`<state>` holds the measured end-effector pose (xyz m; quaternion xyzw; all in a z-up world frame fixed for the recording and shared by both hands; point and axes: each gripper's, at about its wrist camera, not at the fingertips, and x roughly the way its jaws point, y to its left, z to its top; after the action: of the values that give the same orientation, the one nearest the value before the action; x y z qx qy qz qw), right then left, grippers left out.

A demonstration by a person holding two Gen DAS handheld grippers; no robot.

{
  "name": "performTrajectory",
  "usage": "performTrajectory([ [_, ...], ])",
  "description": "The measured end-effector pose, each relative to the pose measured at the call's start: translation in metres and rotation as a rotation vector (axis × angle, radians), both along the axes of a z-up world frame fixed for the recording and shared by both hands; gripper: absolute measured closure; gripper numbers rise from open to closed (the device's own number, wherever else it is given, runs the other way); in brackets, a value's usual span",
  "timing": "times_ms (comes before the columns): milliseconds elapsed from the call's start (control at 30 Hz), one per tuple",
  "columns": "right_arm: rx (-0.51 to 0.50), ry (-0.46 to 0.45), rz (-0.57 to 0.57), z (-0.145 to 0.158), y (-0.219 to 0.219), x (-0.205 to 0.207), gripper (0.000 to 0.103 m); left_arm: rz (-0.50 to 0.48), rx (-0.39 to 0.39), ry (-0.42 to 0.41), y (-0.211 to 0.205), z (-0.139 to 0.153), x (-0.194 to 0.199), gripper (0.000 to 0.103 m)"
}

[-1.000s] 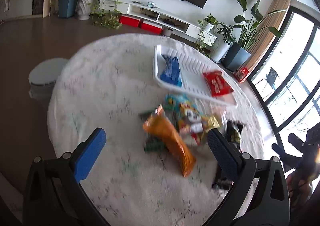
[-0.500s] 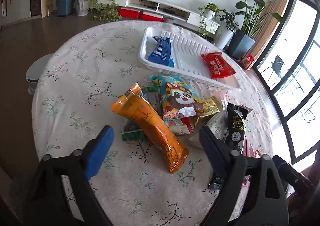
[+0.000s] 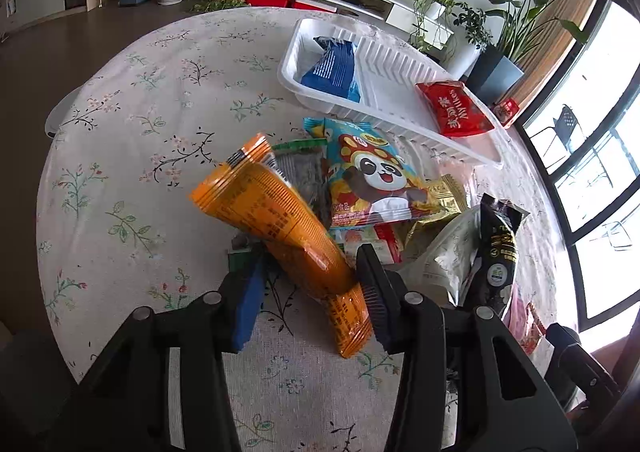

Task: Organize snacks
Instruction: 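Grasp the orange bar packet with the left gripper, then lift the orange bar with the left gripper while the right gripper grasps the black-and-gold packet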

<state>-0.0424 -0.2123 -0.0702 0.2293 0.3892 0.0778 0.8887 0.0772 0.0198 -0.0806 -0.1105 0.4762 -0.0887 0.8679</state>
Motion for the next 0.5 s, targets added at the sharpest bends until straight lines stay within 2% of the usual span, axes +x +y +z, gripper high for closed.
performTrajectory([
  [33, 0.0, 0.004, 0.001, -0.001, 0.0, 0.0, 0.013, 0.001, 0.0, 0.001, 0.0, -0.001, 0.002, 0.06],
  [267, -0.009, 0.0, 0.005, 0.002, 0.003, 0.0, 0.013, -0.035, -0.026, -0.023, 0.002, -0.002, 0.004, 0.085],
  [500, -0.014, 0.0, 0.002, 0.006, 0.005, 0.004, 0.013, -0.091, -0.053, -0.052, 0.005, 0.006, -0.001, 0.089],
])
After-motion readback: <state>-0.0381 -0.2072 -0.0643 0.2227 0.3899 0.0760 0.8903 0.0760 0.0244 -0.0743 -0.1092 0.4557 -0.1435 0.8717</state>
